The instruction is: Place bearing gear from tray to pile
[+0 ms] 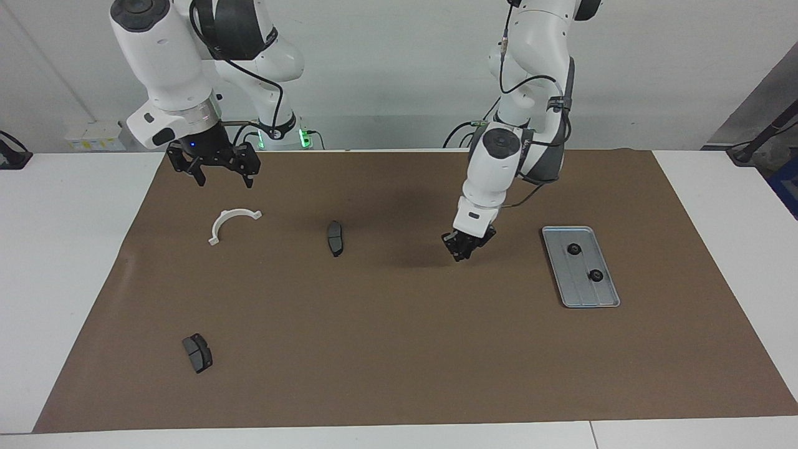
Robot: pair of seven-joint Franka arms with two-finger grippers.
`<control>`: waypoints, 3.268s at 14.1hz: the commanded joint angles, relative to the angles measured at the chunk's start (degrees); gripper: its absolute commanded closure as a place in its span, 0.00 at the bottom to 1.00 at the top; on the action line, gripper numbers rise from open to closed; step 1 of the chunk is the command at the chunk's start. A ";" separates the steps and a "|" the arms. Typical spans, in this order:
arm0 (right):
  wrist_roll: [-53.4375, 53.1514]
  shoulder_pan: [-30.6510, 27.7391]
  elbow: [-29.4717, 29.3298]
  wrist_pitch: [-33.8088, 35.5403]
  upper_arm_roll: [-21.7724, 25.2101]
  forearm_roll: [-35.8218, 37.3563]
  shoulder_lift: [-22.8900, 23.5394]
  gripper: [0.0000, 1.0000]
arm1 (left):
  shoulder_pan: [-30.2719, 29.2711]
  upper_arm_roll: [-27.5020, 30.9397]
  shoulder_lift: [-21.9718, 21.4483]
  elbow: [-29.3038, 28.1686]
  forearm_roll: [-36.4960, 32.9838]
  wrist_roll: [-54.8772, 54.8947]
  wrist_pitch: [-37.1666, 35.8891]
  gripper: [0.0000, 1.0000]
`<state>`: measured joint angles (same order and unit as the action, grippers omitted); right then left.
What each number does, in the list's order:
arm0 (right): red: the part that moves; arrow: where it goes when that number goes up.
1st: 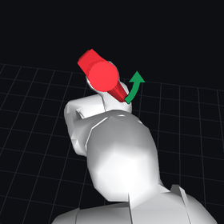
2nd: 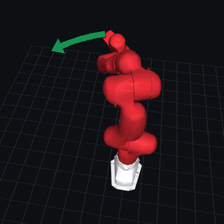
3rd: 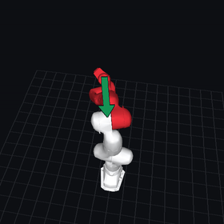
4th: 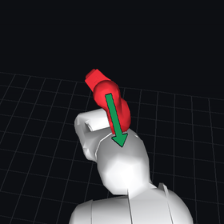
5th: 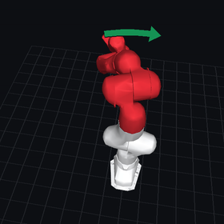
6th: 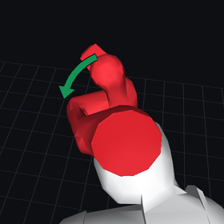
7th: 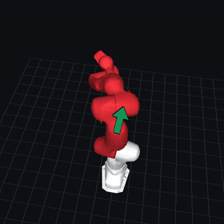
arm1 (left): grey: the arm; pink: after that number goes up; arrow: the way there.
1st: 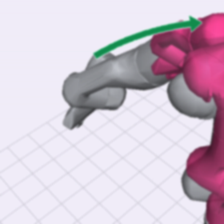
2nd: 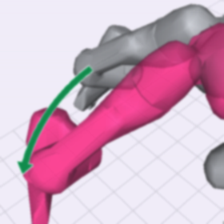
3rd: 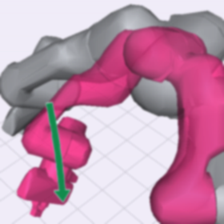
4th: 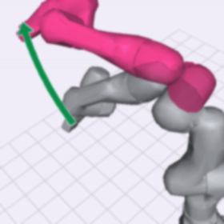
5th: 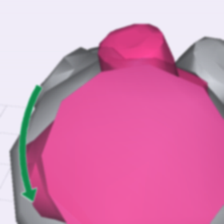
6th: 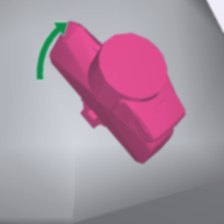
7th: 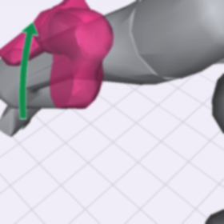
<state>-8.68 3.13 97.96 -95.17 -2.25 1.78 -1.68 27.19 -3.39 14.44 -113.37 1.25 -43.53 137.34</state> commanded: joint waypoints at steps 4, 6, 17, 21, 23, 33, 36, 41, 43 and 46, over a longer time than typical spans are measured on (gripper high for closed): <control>0.94 -0.32 1.98 -1.51 -0.12 -0.82 -1.66 0.00 | 5.59 0.93 0.68 -1.41 0.42 -2.35 6.27 0.84; 1.29 -0.41 1.71 -1.51 -0.12 -0.73 -1.66 0.00 | 6.30 0.93 0.68 -1.85 0.42 -2.35 7.15 0.62; -5.89 4.85 1.27 -10.02 -0.30 -0.64 2.03 0.00 | -7.83 1.28 0.24 4.21 0.33 2.20 -2.51 0.33; -15.64 12.49 -1.79 -13.99 -0.30 0.32 7.81 0.00 | -16.53 1.19 -0.29 4.04 0.33 15.72 -8.21 0.33; -21.36 16.19 -5.65 -14.86 -0.30 1.98 12.73 0.00 | -20.66 1.28 -0.81 3.42 0.42 22.14 -11.29 0.35; -35.79 26.56 -10.15 -26.12 -0.30 1.90 25.76 0.00 | -30.26 1.45 -4.42 -7.11 0.42 34.65 -7.72 0.35; -38.08 29.73 -12.52 -27.96 -0.30 2.61 31.64 0.00 | -31.14 1.45 -5.30 -10.72 0.42 34.91 -4.10 0.35; -41.76 31.75 -13.06 -35.70 -0.30 3.22 36.84 0.00 | -31.67 1.45 -5.47 -11.69 0.42 35.00 -4.09 0.42; -41.95 32.37 -10.78 -36.57 -0.21 3.23 36.75 0.07 | -31.67 1.45 -5.56 -12.22 0.42 35.00 -4.09 0.48; -42.04 32.37 -7.88 -38.50 -0.30 3.31 36.05 0.17 | -31.67 1.45 -5.56 -12.75 0.42 35.00 -4.01 0.53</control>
<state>-48.83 35.56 87.52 -131.32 -2.55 3.72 35.24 -3.71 -1.47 10.89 -123.55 1.25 -9.61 131.96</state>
